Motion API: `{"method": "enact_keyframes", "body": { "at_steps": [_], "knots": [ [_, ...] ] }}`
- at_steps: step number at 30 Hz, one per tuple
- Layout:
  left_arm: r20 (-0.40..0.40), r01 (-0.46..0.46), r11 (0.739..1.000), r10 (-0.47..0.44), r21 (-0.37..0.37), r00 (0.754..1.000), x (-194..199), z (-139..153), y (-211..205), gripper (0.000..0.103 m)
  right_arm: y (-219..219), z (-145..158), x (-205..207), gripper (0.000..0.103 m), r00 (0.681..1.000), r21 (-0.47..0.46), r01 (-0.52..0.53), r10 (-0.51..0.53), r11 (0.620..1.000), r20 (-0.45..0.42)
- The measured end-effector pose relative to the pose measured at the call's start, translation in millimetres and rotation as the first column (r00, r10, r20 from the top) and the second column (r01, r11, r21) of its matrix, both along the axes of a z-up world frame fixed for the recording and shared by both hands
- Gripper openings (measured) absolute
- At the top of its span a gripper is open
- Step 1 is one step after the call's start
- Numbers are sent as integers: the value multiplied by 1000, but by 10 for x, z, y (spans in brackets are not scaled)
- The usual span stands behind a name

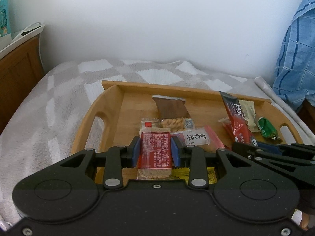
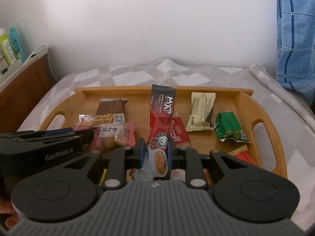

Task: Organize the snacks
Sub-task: 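Open both tools to release the snacks onto the tray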

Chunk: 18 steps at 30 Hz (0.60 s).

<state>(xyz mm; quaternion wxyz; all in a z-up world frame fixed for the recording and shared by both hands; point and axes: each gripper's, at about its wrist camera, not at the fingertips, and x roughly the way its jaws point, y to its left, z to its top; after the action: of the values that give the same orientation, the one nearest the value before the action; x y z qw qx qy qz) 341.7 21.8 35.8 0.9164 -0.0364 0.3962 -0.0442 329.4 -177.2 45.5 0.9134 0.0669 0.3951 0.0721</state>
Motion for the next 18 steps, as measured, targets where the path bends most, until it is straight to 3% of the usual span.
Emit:
{"method": "enact_keyframes", "body": {
  "at_steps": [18],
  "knots": [
    [-38,-20,1000,20,-2,999,80,-30,30,32,-72,-31,29,28,999,1,39,-39,999,-2]
  ]
}}
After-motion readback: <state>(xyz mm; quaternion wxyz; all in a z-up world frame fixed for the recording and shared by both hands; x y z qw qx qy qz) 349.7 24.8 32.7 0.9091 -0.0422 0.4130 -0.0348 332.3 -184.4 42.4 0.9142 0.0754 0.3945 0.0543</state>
